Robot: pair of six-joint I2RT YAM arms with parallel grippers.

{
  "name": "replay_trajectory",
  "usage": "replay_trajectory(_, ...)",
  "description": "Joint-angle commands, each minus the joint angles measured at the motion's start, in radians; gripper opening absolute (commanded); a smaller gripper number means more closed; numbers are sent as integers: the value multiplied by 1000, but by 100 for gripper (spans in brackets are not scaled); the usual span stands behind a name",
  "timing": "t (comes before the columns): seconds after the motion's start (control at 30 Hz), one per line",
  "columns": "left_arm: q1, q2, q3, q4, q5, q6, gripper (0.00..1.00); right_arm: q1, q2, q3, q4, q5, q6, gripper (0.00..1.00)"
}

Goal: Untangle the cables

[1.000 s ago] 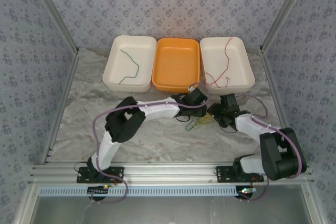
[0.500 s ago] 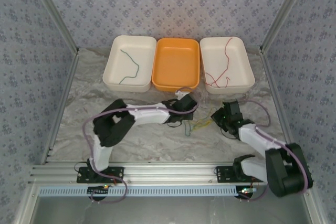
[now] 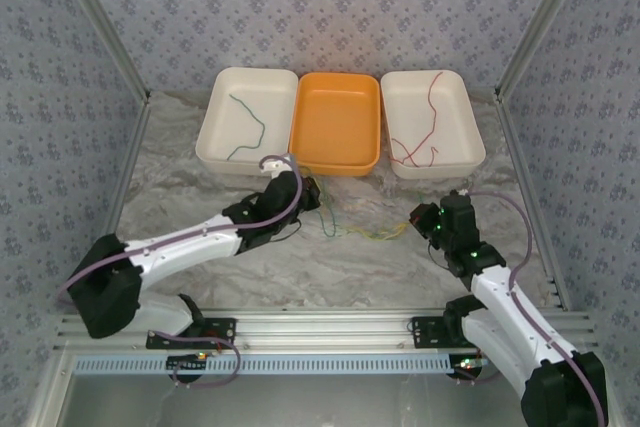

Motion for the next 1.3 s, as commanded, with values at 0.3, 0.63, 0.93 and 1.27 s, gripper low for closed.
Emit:
replay_trajectory(0.3, 73, -126, -24, -68, 149, 157, 0, -32, 117, 96, -12, 25, -104, 0)
replay_trajectory(0.63, 73, -109, -94, -34, 137, 208, 5, -38, 321, 120, 43, -13, -153, 0)
replay_trajectory(0.93, 73, 136, 4, -80, 182, 235, 47, 66, 459, 172, 58, -37, -166, 0)
replay_trajectory(1.27, -33, 52, -5, -331, 107, 165, 37, 71, 424, 176, 8, 3, -185, 0)
